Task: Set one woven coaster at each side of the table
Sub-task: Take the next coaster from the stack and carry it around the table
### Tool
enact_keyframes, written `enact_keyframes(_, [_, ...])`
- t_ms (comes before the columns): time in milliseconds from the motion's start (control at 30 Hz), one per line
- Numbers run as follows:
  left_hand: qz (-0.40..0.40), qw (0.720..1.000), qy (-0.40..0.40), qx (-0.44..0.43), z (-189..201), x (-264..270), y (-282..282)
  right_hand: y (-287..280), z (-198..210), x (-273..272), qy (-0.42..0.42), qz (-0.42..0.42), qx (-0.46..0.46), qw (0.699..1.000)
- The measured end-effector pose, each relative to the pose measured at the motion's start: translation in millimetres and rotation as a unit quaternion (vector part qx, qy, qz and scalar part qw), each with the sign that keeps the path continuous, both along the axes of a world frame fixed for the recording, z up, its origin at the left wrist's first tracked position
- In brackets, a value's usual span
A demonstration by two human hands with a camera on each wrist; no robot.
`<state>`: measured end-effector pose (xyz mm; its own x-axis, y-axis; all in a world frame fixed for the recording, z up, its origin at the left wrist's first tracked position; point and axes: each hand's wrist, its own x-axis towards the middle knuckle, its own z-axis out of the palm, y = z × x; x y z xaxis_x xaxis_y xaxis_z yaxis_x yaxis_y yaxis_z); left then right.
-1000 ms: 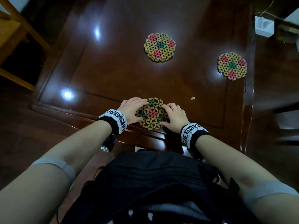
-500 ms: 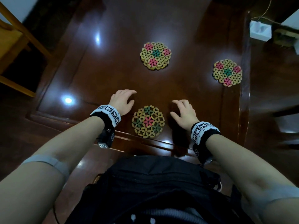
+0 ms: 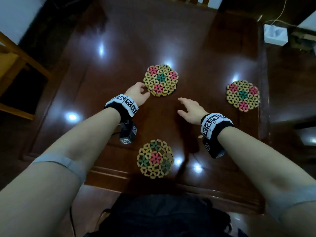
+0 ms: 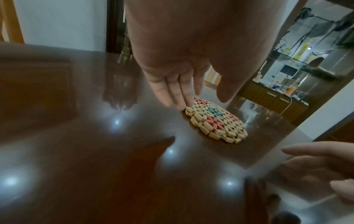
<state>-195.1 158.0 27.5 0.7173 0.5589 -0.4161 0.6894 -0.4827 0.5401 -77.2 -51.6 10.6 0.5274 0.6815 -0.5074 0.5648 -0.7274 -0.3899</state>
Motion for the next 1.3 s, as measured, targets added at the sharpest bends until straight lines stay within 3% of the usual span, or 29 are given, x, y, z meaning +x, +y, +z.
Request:
enact_keyframes(100, [0.039,0.999,-0.013,-0.015,-9.4,27.6,20.8,27.1,-6.3,16.0,0.033,-0.036,0.002,0.999])
enact_keyframes(233, [0.071,0.997,-0.016,-0.036,-24.7,56.2,45.3,57.6,-17.5,34.2,0.067,-0.165,0.047,0.983])
enact_keyframes(433, [0.039,0.998,0.000,-0.059,-46.5,68.6,50.6,86.2,-24.2,27.0,0.110,-0.283,0.138,0.943])
enact_keyframes(667, [-0.005,0.995,-0.094,0.026,-44.9,52.7,45.8,87.1,-23.3,15.3,0.146,-0.358,0.139,0.912])
enact_keyframes(833, [0.008,0.978,-0.177,-0.107,-22.8,44.0,33.2,79.4,-3.7,4.7,0.121,-0.419,0.232,0.870])
enact_keyframes(900, [0.022,0.975,-0.185,-0.124,-14.6,33.3,28.5,73.0,7.5,-1.0,0.101,-0.427,0.257,0.861])
enact_keyframes(1033, [0.062,0.971,-0.185,-0.135,-3.4,0.2,15.0,57.2,24.4,-21.3,0.086,-0.389,0.265,0.878])
enact_keyframes(1300, [0.110,0.981,-0.146,-0.070,18.9,-100.8,-11.6,39.6,39.4,-95.8,0.183,-0.342,0.262,0.884])
